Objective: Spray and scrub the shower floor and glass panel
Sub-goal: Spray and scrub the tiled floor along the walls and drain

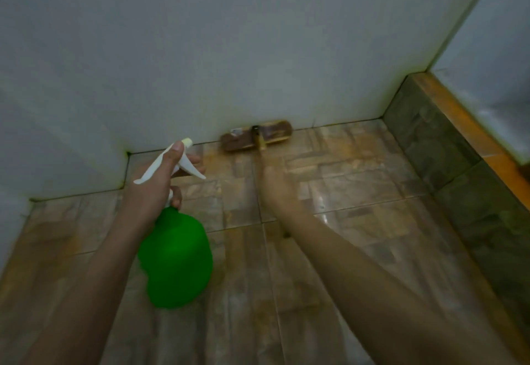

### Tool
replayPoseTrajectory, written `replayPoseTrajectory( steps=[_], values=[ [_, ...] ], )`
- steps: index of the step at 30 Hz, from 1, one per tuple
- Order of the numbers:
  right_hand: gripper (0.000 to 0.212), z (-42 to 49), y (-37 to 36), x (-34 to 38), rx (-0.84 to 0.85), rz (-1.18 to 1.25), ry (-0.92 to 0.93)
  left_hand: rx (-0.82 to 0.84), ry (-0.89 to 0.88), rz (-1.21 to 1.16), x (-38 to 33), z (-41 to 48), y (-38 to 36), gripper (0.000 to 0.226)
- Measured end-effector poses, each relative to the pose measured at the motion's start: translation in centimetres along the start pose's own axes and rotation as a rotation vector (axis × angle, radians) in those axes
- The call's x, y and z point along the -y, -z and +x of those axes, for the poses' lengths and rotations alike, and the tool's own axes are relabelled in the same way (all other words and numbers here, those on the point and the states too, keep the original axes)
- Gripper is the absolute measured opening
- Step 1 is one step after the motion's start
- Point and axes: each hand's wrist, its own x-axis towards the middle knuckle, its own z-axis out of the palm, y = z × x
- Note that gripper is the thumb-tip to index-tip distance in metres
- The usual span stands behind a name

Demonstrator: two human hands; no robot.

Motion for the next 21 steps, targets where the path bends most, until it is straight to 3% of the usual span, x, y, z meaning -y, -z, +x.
replayPoseTrajectory(
  steps=[2, 4, 7, 9, 12, 14, 16, 18, 21],
  values=[
    [0.044, 0.0, -1.2, 1.0, -0.013, 0.001, 0.043, -0.052, 0.001, -0.021, 0.5, -0.4, 1.3, 0.023],
    [0.036, 0.3, -0.3, -0.9, -0.011, -0.069, -0.052, -0.095, 0.017, -0.042, 0.4, -0.9, 2.7, 0.024],
    [0.044, 0.6, 1.5, -4.5, -0.205, 0.003, -0.284, -0.134, 0.044, -0.044, 0.5, -2.1, 5.0, 0.030],
    [0.048, -0.2, 1.0, -2.5, -0.289, 0.046, -0.335, -0.133, 0.065, -0.033, 0.7, -2.9, 6.3, 0.031],
    [0.031, -0.2, -3.2, 4.1, -0.109, 0.020, -0.079, -0.167, 0.065, -0.041, 1.4, -3.5, 7.6, 0.028],
    [0.032, -0.6, -5.8, 7.9, 0.002, -0.030, 0.098, -0.205, 0.069, -0.044, 1.9, -3.7, 8.3, 0.027],
    [0.031, -0.9, -5.8, 8.1, 0.039, -0.049, 0.141, -0.236, 0.069, -0.064, 2.2, -3.9, 9.0, 0.029],
    [0.030, -1.2, -4.4, 5.8, 0.024, -0.014, 0.054, -0.254, 0.085, -0.067, 2.3, -4.2, 9.7, 0.034],
    [0.042, -1.2, -2.5, 3.8, -0.155, 0.046, -0.180, -0.277, 0.104, -0.062, 2.6, -4.7, 11.0, 0.038]
  ],
)
